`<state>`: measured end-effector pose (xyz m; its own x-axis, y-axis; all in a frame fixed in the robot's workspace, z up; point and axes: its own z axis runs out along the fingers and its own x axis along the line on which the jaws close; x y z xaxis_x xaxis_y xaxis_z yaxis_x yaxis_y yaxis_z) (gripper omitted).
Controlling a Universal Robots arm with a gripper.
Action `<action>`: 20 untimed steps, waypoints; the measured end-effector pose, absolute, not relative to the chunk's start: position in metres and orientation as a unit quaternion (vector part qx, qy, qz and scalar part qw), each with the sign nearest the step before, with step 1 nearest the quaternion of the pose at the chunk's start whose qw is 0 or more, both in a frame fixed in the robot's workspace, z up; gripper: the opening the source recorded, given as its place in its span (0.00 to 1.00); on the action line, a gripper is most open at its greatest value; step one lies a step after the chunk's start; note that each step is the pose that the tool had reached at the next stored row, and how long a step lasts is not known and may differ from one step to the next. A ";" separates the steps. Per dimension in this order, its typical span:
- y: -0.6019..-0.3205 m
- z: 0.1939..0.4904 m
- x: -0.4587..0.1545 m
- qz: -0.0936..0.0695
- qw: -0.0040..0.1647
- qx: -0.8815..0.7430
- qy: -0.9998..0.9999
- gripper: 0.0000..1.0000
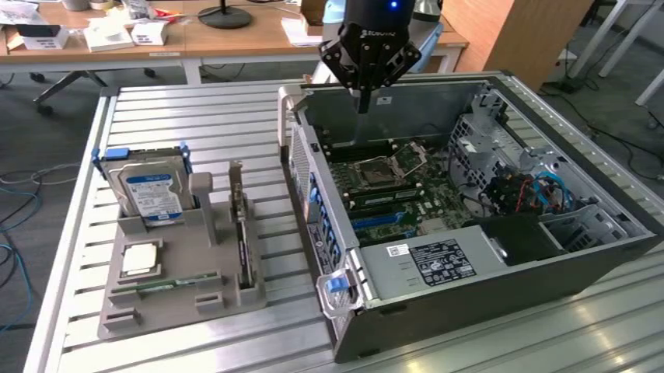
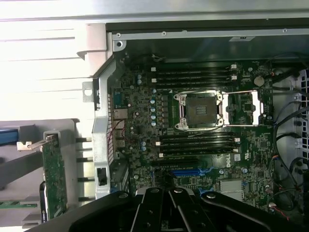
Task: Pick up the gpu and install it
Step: 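Reach for the gpu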
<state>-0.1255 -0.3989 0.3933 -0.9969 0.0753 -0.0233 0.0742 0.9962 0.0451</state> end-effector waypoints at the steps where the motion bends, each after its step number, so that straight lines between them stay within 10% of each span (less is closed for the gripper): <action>1: -0.399 0.393 -0.127 0.022 0.012 0.037 0.999 0.11; 20: -0.399 0.392 -0.194 0.022 0.012 0.038 0.999 0.11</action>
<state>-0.1943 -0.3989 0.3916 -0.9968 0.0768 -0.0233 0.0757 0.9961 0.0450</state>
